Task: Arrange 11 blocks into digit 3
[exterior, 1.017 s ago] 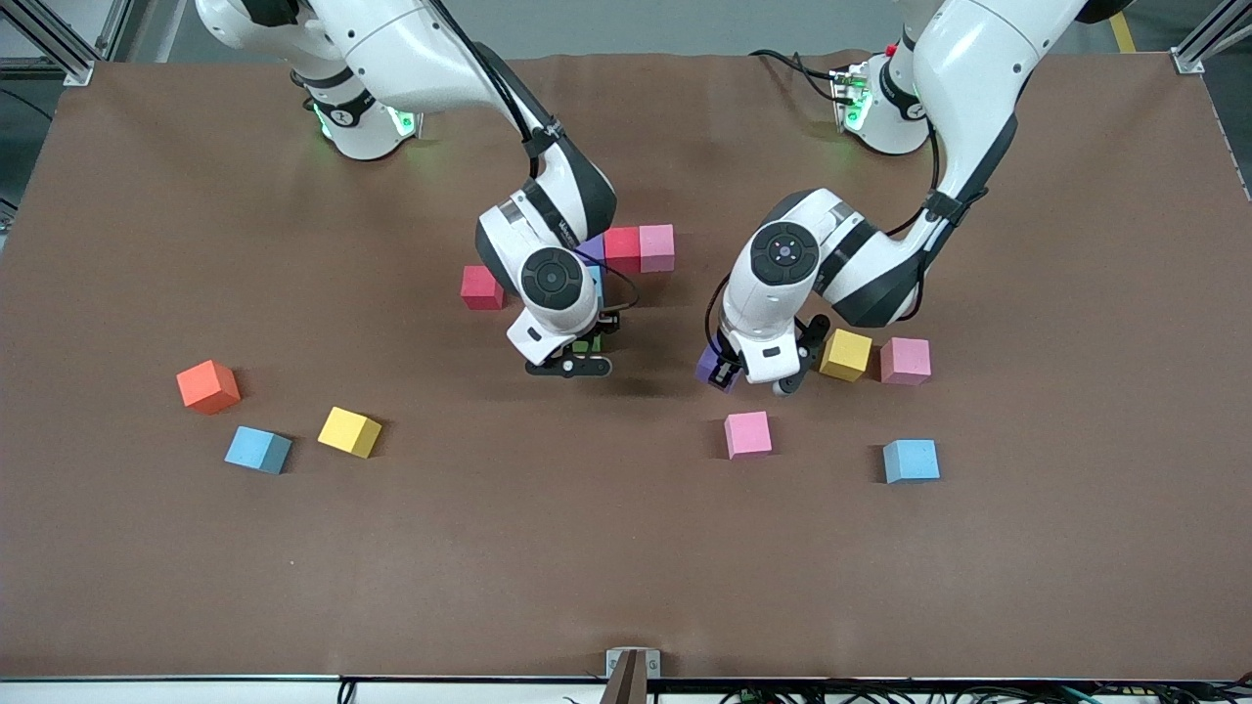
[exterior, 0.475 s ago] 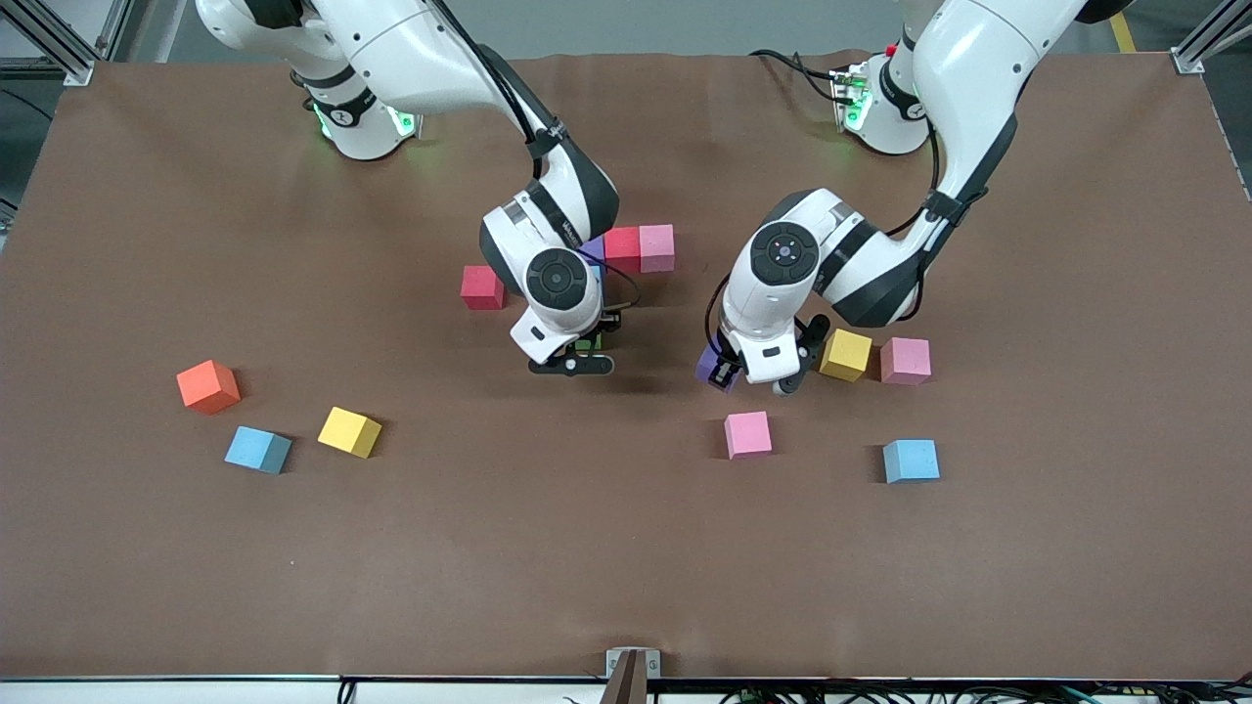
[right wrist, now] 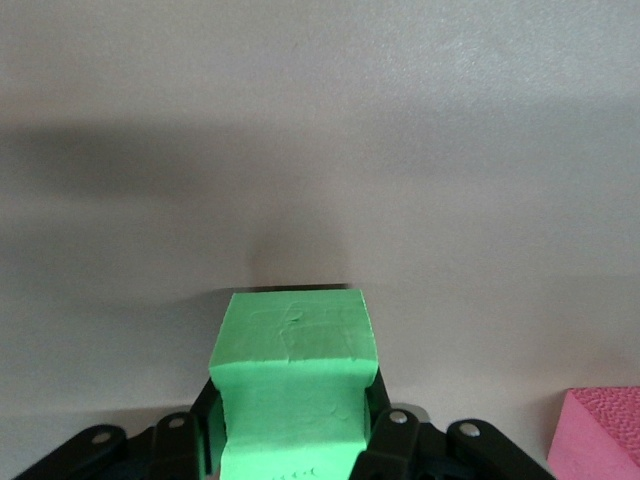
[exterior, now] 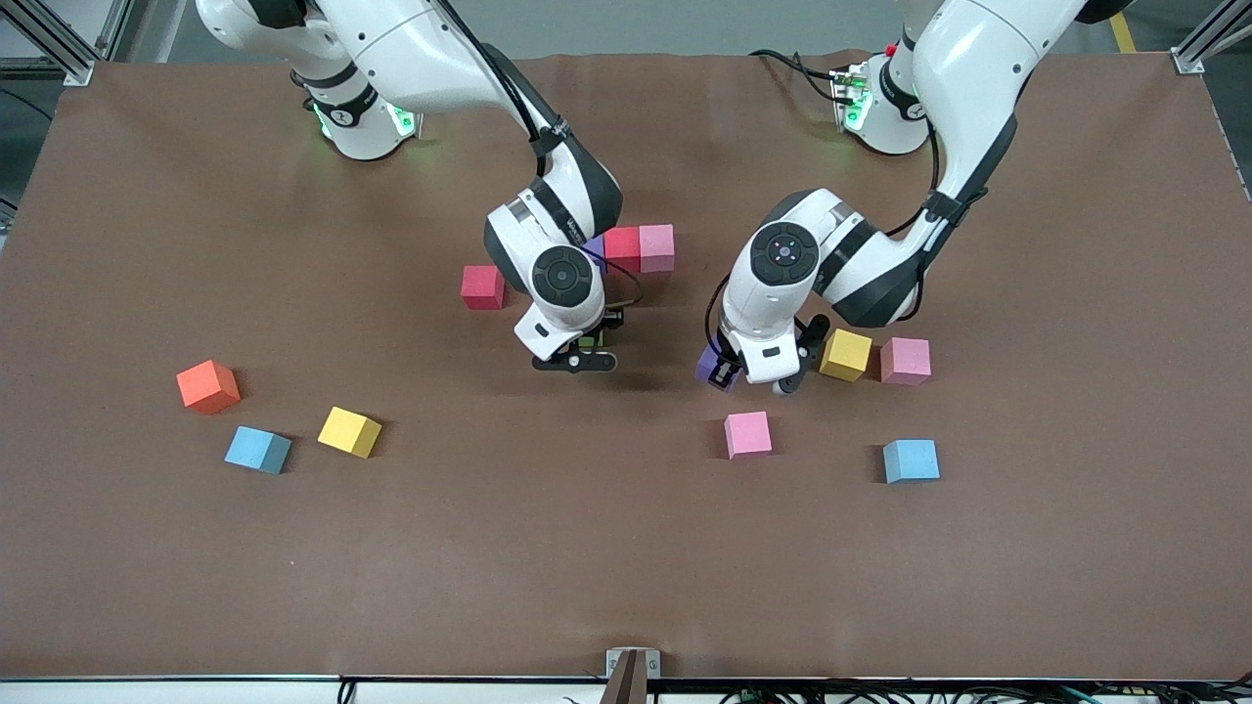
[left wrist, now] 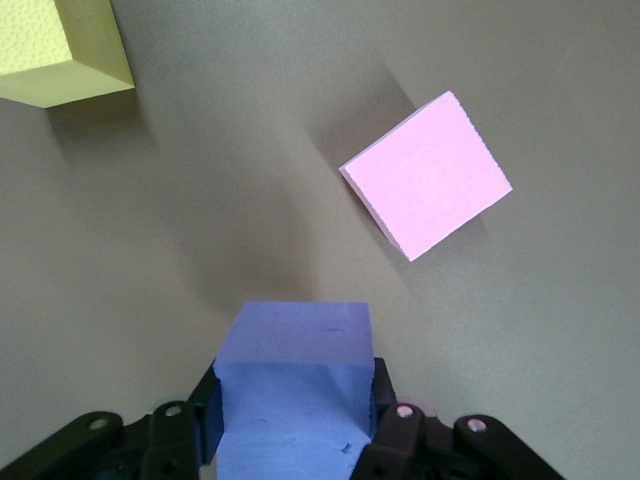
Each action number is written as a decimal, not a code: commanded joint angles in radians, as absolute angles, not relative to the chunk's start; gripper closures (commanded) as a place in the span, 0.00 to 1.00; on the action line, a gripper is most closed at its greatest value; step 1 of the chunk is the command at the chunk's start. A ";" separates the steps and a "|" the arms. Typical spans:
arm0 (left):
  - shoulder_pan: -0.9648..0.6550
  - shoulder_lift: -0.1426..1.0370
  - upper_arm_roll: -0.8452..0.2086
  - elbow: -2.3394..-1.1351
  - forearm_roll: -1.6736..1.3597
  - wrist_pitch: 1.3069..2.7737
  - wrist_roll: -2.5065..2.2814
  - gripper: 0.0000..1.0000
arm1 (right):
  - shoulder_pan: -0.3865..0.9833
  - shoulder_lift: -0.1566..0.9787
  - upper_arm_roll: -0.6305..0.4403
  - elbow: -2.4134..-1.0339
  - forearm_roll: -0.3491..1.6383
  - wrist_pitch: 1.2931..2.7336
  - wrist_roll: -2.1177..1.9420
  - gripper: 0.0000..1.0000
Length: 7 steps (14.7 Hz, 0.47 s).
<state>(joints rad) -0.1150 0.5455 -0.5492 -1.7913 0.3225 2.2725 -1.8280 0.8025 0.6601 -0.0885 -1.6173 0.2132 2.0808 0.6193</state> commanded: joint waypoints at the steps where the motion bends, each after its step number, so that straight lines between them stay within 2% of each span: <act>1: -0.117 0.541 -0.552 -1.790 0.313 2.261 -1.825 0.61 | 0.818 0.653 -0.094 -1.628 0.225 2.077 0.641 0.77; 7: -0.118 0.541 -0.554 -1.789 0.313 2.261 -1.827 0.61 | 0.821 0.653 -0.094 -1.629 0.225 2.077 0.652 0.77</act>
<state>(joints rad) -0.1168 0.5456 -0.5493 -1.7913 0.3225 2.2725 -1.8281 0.8120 0.6602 -0.0885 -1.6179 0.2132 2.0784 0.6379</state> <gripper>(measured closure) 0.423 0.445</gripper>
